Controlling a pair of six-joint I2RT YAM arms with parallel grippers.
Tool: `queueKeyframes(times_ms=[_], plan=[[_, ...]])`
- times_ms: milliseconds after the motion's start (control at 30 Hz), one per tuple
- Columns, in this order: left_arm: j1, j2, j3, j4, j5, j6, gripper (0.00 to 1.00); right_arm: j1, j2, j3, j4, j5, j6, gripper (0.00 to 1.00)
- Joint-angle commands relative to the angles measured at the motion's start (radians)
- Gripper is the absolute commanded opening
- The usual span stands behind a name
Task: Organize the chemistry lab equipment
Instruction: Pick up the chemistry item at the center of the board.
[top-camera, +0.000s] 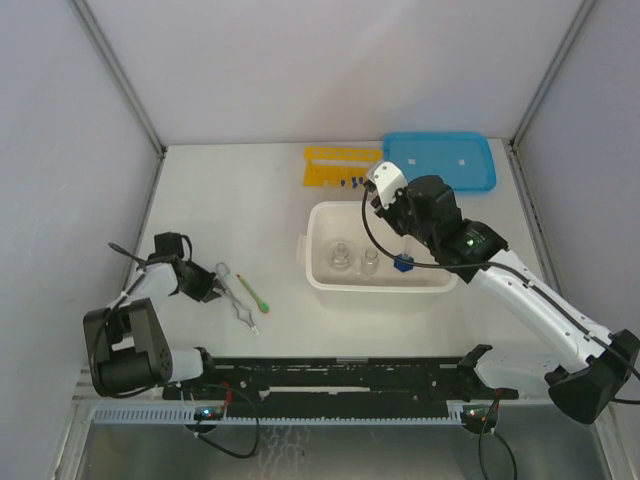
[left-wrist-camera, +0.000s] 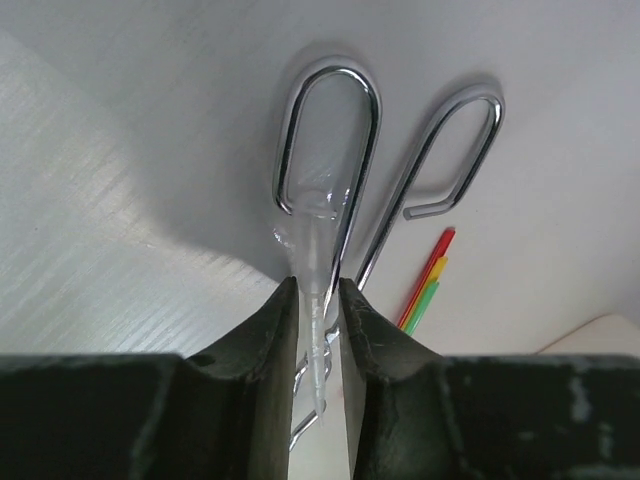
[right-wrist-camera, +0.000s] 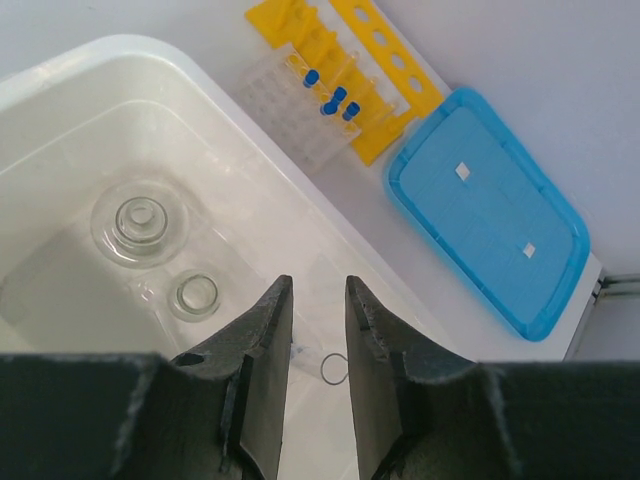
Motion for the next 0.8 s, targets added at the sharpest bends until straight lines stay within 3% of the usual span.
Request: queueKeyframes(times_ms=[0,500,600,700,767], plan=[[0.011,-0.013,0.028,0.027,0.027,-0.005,0.25,-0.021,0.003,0.005,0.070,-0.034,-0.008,0.27],[0.011,-0.127,0.046,-0.022,0.083,-0.029,0.14,-0.051,0.033,0.005,0.107,-0.098,0.004,0.26],[0.011,-0.132,0.044,-0.013,0.103,-0.035,0.07,-0.055,0.035,0.006,0.105,-0.100,0.002,0.26],[0.010,-0.156,0.060,-0.001,0.123,-0.044,0.07,-0.063,0.036,0.005,0.104,-0.109,0.006,0.26],[0.007,-0.161,0.087,-0.013,0.104,-0.029,0.13,-0.068,0.038,0.005,0.102,-0.115,0.011,0.26]])
